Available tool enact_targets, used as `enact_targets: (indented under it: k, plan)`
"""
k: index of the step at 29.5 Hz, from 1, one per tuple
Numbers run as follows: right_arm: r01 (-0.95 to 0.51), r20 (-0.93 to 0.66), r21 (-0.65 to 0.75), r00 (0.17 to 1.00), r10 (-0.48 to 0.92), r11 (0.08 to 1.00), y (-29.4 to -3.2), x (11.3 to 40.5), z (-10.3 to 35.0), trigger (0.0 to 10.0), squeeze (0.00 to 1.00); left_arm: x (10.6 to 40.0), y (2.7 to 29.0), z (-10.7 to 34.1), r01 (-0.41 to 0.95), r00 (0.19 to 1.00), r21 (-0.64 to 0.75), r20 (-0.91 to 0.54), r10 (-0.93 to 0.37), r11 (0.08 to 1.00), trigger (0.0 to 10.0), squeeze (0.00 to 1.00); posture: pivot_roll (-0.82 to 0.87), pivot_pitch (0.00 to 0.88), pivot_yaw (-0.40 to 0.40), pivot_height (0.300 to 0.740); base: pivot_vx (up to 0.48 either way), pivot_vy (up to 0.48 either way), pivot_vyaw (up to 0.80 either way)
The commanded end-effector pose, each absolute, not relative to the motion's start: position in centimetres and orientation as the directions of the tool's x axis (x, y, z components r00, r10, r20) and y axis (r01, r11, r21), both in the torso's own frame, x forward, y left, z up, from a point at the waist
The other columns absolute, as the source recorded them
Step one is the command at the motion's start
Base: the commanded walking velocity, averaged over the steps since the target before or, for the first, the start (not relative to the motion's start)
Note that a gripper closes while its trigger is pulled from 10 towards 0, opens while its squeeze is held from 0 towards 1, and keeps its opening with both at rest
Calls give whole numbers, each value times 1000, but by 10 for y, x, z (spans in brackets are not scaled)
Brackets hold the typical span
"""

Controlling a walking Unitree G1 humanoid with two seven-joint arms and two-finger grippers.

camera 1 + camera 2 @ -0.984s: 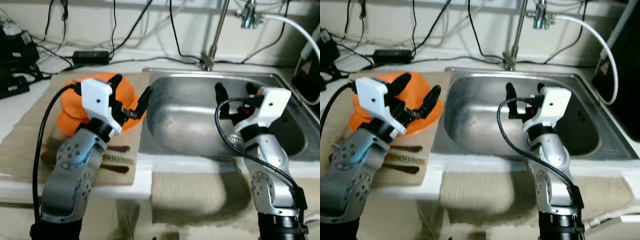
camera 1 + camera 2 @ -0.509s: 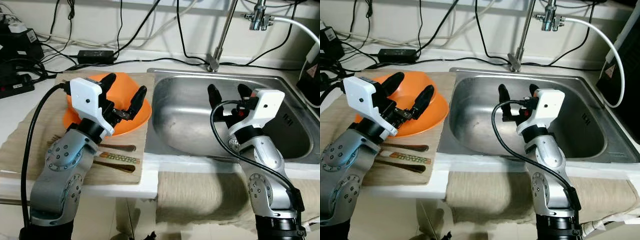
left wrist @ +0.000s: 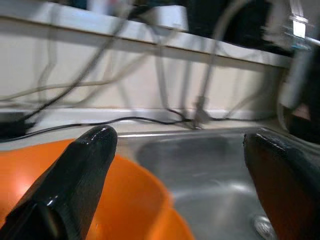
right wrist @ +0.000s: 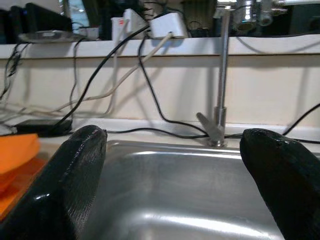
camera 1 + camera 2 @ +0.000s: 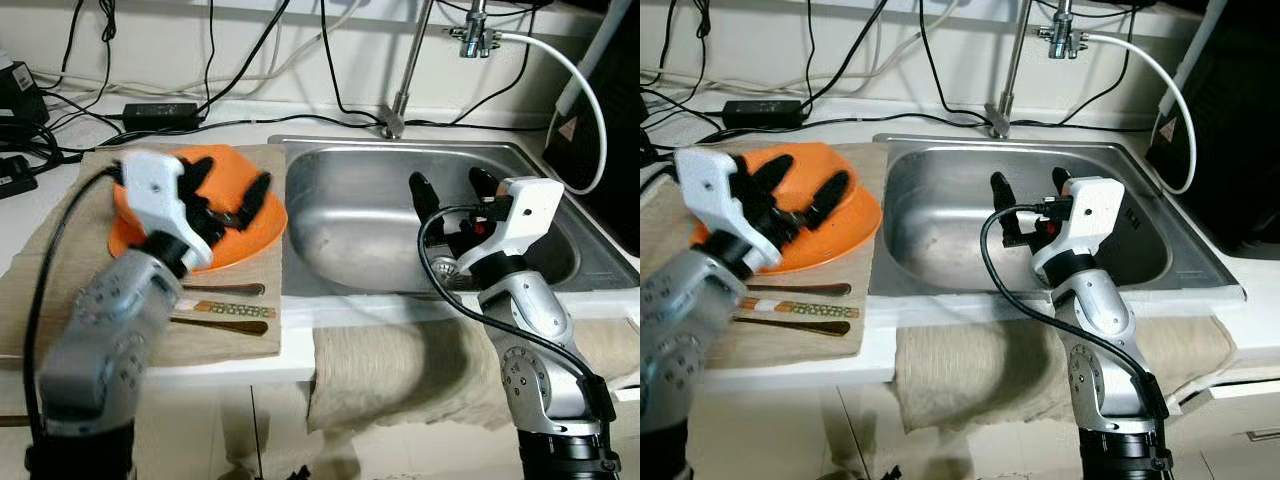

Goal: Kitchen organization

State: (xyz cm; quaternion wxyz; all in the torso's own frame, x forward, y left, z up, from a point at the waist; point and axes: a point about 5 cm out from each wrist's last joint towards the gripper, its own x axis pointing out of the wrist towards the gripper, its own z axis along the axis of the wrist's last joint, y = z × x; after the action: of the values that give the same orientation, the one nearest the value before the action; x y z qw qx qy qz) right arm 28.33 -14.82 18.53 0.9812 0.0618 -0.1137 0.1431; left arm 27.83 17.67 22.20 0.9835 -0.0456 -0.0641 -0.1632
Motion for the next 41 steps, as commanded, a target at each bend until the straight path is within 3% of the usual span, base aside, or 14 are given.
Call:
enact_targets:
  k: [1,4,5,6,7,20,24,25,29,34,35,36,37,41]
  plan:
    - [-326,232,85,925,300,942,-148,283,186,10000,0,283,189,228,273,957,-108,134,-258,956,10000,1000,-52,0,-54,740,0,0,0]
    - [-386,212,50,905,368,921,-147,282,185,10000,0,293,208,247,233,965,-153,161,-208,960,10000,961,-49,0,-56,740,0,0,0]
    - [-401,206,42,900,385,915,-147,282,185,10000,0,294,212,251,232,965,-168,165,-204,958,10000,475,-48,0,-57,740,0,0,0]
    - [-401,206,42,900,385,915,-147,282,185,10000,0,294,212,251,232,965,-168,165,-204,958,10000,475,-48,0,-57,740,0,0,0]
    - [-421,198,27,891,408,907,-147,282,184,10000,0,297,216,253,215,971,-156,140,-194,964,10000,0,-48,0,-58,740,0,0,0]
    - [-476,158,-39,865,476,878,-151,281,182,10000,0,302,227,251,203,978,127,25,-208,971,10000,0,-47,0,-48,740,0,0,0]
    - [-491,145,-38,859,491,870,-150,281,180,10000,0,312,252,242,31,995,-29,-91,-34,999,10000,0,-44,0,-50,740,0,0,0]
    - [-497,143,-38,856,497,867,-150,281,180,10000,0,314,260,242,-9,995,-38,-98,5,999,10000,1000,-44,0,-50,740,0,0,0]
    - [-544,123,-48,829,545,838,-146,279,179,10000,0,318,288,242,-148,987,-177,-90,133,973,10000,1000,-46,0,-47,740,0,0,0]
    - [-569,122,-50,812,571,821,-147,278,181,10000,0,319,288,240,-118,991,-288,-99,94,950,10000,969,-46,0,-47,740,0,0,0]
    - [-581,121,-49,804,583,812,-147,277,181,10000,0,319,286,239,-89,993,-326,-108,56,941,10000,153,-46,0,-47,740,0,0,0]
    - [-581,121,-49,804,583,812,-147,277,181,10000,0,319,286,239,-89,993,-326,-108,56,941,10000,153,-46,0,-47,740,0,0,0]
    - [-590,119,-49,798,591,806,-148,277,182,10000,0,319,282,239,-53,993,-356,-116,12,933,10000,0,-45,0,-47,740,0,0,0]
    - [-607,109,-61,785,610,792,-150,277,182,10000,0,320,275,234,-7,986,-388,-158,-59,922,10000,0,-45,0,-45,740,0,0,0]
